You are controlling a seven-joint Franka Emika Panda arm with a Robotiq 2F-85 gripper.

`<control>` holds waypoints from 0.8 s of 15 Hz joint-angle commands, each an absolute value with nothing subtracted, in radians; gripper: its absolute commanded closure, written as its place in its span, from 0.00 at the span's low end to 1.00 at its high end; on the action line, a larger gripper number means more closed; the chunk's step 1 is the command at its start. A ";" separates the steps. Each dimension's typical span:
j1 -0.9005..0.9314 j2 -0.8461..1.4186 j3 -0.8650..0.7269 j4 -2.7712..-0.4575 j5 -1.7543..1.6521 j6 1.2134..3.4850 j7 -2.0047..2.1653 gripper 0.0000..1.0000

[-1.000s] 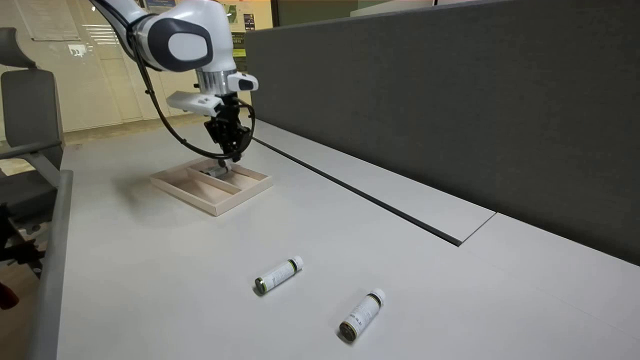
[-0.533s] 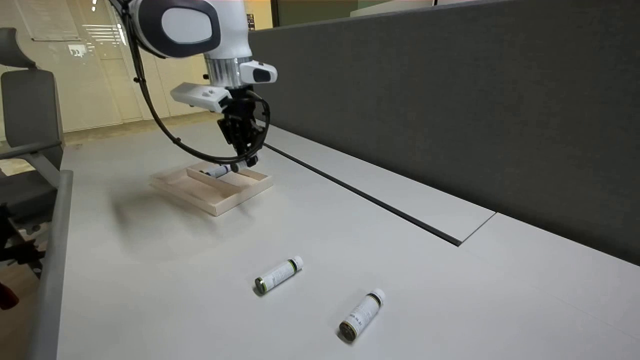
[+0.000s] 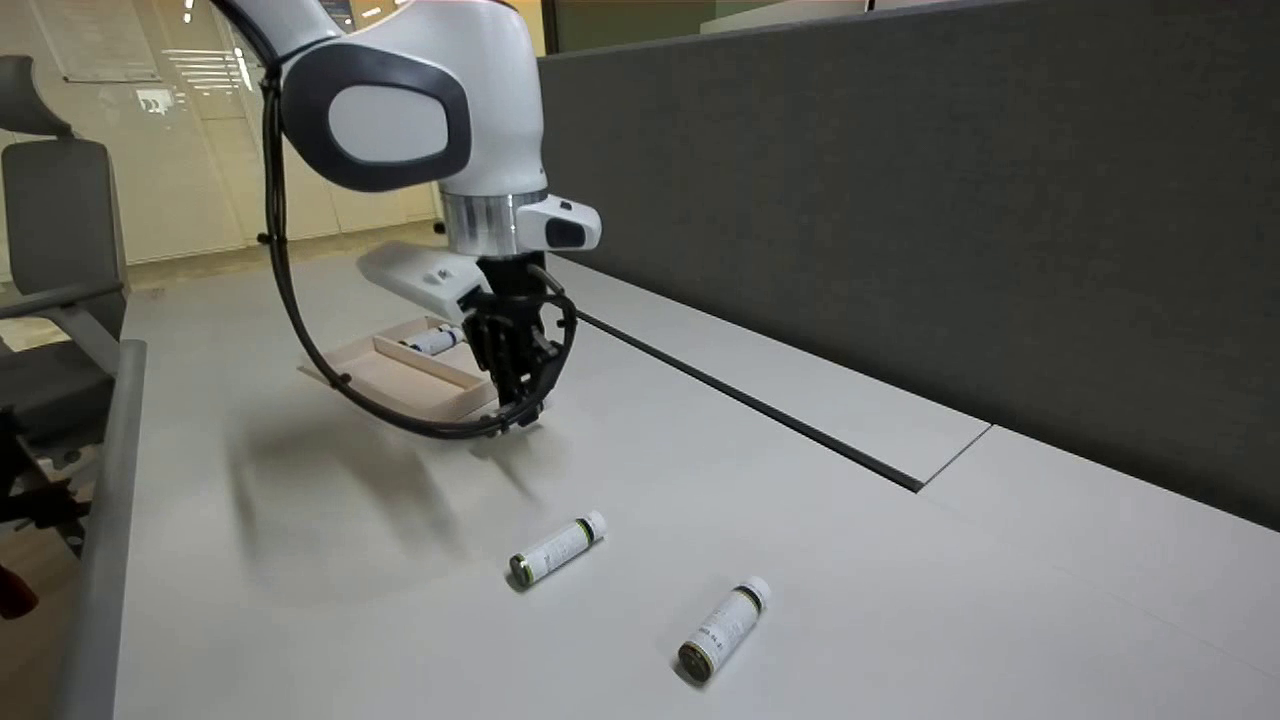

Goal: Take the right bottle from the box and put it on the table

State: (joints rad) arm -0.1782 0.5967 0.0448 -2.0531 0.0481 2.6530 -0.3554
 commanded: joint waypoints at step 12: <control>-0.163 0.545 0.029 -2.070 0.010 2.604 -0.302 0.20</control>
State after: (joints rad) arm -0.1741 0.6320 0.0283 -2.0512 0.0186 2.6722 -0.3464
